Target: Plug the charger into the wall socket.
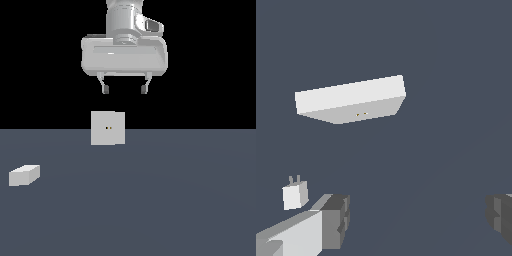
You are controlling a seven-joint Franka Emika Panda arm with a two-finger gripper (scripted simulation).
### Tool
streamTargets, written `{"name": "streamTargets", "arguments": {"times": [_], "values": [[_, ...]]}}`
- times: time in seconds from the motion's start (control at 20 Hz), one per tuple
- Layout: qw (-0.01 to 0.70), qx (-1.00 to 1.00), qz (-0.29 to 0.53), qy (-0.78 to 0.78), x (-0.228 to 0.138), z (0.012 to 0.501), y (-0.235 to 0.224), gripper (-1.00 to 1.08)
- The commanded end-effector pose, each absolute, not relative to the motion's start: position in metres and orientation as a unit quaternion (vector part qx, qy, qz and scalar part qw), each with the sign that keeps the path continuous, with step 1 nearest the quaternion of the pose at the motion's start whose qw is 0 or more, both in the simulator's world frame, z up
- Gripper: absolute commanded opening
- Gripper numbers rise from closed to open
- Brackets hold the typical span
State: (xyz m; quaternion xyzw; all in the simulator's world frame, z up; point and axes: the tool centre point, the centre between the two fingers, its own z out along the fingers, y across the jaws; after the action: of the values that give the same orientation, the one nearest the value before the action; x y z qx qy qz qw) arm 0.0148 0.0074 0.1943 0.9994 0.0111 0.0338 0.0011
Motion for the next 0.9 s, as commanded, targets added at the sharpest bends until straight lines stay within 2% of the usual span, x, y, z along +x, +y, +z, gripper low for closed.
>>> {"name": "streamTargets", "arguments": {"times": [0.0,0.45,0.85], "values": [[0.001,0.999,0.034,0.011,0.015,0.194,0.007,1.0],[0.0,0.999,0.044,0.015,0.01,0.188,0.018,1.0],[-0.004,0.997,0.072,0.025,-0.003,0.17,0.046,1.0]]}}
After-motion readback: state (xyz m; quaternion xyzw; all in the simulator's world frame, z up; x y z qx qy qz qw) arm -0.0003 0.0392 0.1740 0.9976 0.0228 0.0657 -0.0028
